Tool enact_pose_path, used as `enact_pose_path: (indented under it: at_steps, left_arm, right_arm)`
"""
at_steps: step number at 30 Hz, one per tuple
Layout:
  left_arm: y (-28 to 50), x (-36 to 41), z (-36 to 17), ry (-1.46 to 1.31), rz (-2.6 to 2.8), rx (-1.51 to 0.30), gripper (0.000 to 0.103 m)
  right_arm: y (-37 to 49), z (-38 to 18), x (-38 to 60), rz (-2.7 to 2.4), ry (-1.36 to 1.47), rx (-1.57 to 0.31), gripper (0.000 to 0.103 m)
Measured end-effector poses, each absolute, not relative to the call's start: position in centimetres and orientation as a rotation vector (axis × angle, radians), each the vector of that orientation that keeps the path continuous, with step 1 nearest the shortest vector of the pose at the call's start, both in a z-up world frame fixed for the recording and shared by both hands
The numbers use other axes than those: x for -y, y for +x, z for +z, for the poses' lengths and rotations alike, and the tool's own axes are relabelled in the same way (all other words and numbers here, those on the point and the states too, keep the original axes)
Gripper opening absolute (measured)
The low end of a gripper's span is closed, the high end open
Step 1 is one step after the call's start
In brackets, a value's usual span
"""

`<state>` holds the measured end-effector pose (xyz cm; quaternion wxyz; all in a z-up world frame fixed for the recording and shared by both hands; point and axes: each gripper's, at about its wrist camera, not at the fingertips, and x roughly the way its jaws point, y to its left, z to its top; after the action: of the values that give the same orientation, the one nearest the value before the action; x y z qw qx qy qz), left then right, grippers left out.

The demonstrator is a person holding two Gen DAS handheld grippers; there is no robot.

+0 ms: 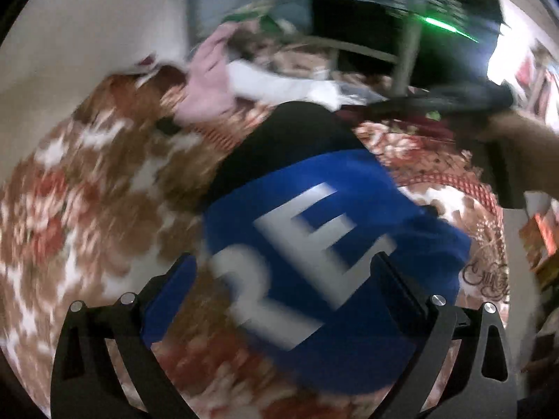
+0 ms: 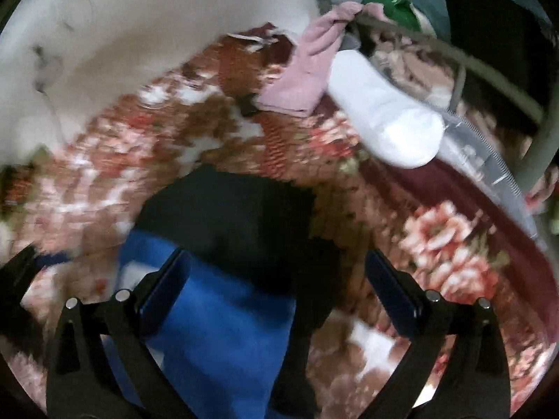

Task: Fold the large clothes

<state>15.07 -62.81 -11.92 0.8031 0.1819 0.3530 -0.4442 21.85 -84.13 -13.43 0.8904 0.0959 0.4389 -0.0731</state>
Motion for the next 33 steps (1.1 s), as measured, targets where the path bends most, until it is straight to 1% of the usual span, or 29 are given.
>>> enact_pose_path:
  at_steps: [3,5,7,12,16,19,21,25,28,33]
  left_arm:
    - [12.6,66.7,-13.6,0.477,-0.999,-0.736,0.098]
    - [11.5,68.2,-15.4,0.525,-1.030,-0.755,0.098]
    - [11.0,67.6,-16.9,0.542,-1.005,-0.759,0.098]
    - [11.0,64.6,-17.7,0.435,-1.010,-0.815,0.097]
    - [9.8,63.1,-17.9,0.433,-1.016,-0.825,0.098]
    - [9.7,62.6,-17.2,0.423,-0.981,-0.888,0.098]
    - [9.2,62.5,-15.6,0.436,-0.919,-0.891,0.098]
    - [8.3,62.5,-10.5,0.320,-0.792,-0.904,0.098]
    - [6.4,63.4,-7.6,0.317,-0.741,-0.882,0.098]
    - [3.1,63.5,-3.9,0.325,-0.685,-0.880,0.098]
  right_arm:
    - [26.1,-15.6,82.1,-0.122,0.200,-0.967,0.098]
    - [27.7,-17.7,81.6,-0.113,0.166,-1.017,0.098]
    - [28.2,-19.2,82.3,-0.109,0.161,-1.048,0.098]
    - [26.9,-21.7,86.0,-0.054,0.328,-1.064,0.098]
    - [25.0,-21.8,88.0,-0.041,0.426,-1.027,0.098]
    - [23.5,-19.9,88.1,-0.076,0.398,-1.000,0.098]
    - [22.1,-17.8,87.7,-0.109,0.365,-0.974,0.098]
    - [17.4,-12.3,85.6,-0.151,0.290,-0.915,0.098]
    - [13.0,-8.4,84.2,-0.173,0.261,-0.830,0.098]
    - [7.9,-5.2,82.7,-0.188,0.246,-0.849,0.098]
